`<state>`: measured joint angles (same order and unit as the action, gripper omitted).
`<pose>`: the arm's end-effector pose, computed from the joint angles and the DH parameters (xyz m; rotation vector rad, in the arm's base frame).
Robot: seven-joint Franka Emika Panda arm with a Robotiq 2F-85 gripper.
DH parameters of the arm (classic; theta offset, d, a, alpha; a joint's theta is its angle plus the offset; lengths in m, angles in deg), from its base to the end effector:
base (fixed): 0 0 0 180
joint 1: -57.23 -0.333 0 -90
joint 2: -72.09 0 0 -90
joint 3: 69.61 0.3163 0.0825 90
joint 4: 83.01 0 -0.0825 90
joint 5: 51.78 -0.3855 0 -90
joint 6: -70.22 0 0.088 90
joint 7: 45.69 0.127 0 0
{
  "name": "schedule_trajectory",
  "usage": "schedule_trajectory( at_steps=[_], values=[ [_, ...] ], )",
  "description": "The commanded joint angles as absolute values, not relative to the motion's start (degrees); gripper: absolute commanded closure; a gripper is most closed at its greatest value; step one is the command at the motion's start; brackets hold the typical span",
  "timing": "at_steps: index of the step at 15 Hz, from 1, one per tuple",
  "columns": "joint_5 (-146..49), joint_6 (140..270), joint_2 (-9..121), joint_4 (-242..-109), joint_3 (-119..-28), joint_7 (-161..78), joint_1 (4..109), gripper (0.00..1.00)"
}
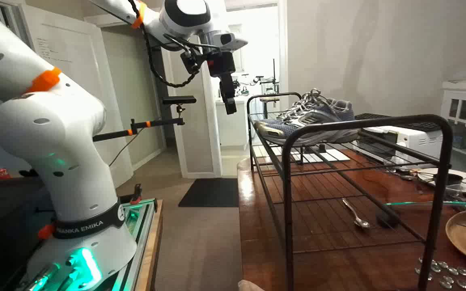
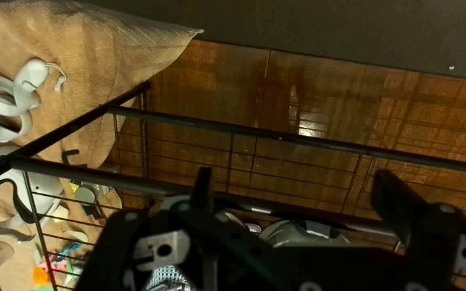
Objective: Rotate the sneakers on the topmost shelf.
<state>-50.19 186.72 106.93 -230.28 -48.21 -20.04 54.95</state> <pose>0.3457 0.1473 0.4343 2.9312 -0.1184 0.1844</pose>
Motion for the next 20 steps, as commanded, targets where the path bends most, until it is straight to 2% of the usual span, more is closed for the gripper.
schedule_trajectory(
  at_steps=[1,6,14,20],
  values=[
    [-49.30,186.58,106.61,-230.19,-49.48,-19.32,53.55,0.00],
    [-49.30,186.58,106.61,-230.19,-49.48,-19.32,53.55,0.00],
    [-36.48,210.56,96.98,-226.42,-47.40,1.05,65.65,0.00],
    [-29.48,217.12,89.74,-220.10,-48.16,9.57,67.60,0.00]
  ],
)
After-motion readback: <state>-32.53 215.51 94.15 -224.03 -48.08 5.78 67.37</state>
